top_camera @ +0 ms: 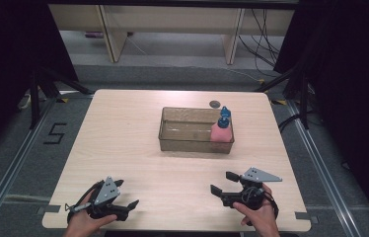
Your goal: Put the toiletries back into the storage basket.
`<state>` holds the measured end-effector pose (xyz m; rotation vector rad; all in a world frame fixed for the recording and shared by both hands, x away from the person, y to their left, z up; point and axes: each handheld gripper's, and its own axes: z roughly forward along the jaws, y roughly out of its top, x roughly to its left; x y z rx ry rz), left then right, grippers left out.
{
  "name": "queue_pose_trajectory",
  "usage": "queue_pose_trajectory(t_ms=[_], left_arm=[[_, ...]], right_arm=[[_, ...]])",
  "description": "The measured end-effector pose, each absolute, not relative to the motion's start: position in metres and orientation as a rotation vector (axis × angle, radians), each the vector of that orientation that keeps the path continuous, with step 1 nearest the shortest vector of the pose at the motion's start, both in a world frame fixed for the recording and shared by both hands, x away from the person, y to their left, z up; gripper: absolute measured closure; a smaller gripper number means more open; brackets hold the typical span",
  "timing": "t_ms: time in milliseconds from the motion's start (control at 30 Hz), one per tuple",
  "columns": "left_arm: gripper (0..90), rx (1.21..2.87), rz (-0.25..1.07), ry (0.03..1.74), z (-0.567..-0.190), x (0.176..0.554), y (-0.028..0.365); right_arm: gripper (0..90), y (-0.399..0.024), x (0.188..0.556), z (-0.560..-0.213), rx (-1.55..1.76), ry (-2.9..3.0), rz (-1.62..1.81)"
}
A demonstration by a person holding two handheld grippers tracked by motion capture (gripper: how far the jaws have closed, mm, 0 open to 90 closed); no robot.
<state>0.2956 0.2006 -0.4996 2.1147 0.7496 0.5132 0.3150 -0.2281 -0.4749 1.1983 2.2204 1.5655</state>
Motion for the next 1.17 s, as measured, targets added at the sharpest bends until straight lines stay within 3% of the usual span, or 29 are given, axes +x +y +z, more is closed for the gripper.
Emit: queue_pose_trajectory(t_ms=[1167], left_arm=[[15.2,2.103,0.509,0.761,-0.501,0.295,0.199]], right_arm=[[16.2,-0.23,0.289,-0.481,1.184,2.263,1.549]])
